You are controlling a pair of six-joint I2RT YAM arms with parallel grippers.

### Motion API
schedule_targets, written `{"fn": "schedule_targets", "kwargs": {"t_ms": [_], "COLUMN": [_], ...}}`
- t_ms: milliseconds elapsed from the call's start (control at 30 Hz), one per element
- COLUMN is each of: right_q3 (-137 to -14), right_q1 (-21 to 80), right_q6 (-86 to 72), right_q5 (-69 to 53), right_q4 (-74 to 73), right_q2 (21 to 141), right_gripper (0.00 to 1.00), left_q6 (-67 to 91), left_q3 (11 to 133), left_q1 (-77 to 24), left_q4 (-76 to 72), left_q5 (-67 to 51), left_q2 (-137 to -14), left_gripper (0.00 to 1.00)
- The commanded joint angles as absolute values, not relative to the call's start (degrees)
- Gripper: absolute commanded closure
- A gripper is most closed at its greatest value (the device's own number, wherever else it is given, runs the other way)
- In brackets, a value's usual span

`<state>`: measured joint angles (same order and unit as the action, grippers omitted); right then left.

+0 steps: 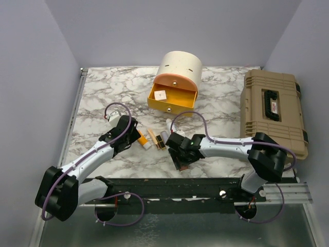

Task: Organize the makeup
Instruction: Pick up the makeup from the corner of the board.

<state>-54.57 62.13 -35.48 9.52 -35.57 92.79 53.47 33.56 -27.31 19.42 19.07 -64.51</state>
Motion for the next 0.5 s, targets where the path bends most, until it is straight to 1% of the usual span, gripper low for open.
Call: {"fn": "schedule_targets", "kwargs": {"t_ms": [0, 200, 367, 433, 467], "right_q3": [-54.91, -52.78, -49.96, -49.51, -49.56], "right_q1": [63.07, 63.81, 63.94, 63.96, 63.97], "right_q6": [-37.27, -38.39, -38.5, -38.02, -37.78], "right_q5": [10.23, 10.35, 10.45, 10.82, 11.1], "right_q4": [-38.12, -38.46, -35.95, -34.92, -34.68], "right_q2": [93.94, 94.19, 90.27, 88.01, 87.31], "right_gripper": [0.35, 0.41, 0.52, 0.58, 0.59], "left_q6": [53.6, 53.43, 54.37, 54.19, 54.09], "left_q3": [33.27, 32.93, 32.27, 32.34, 32.53], "left_q1": [-26.88, -26.81, -26.81, -26.73, -26.74], "left_q4": [19.96, 20.06, 20.13, 20.13, 20.08], "left_q5": [22.66, 23.14, 23.47, 23.82, 23.9], "left_q2": [-63.34, -63.39, -62.02, -61.81, -61.91], "left_gripper": [0.39, 0.38, 0.38, 0.37, 0.37]}}
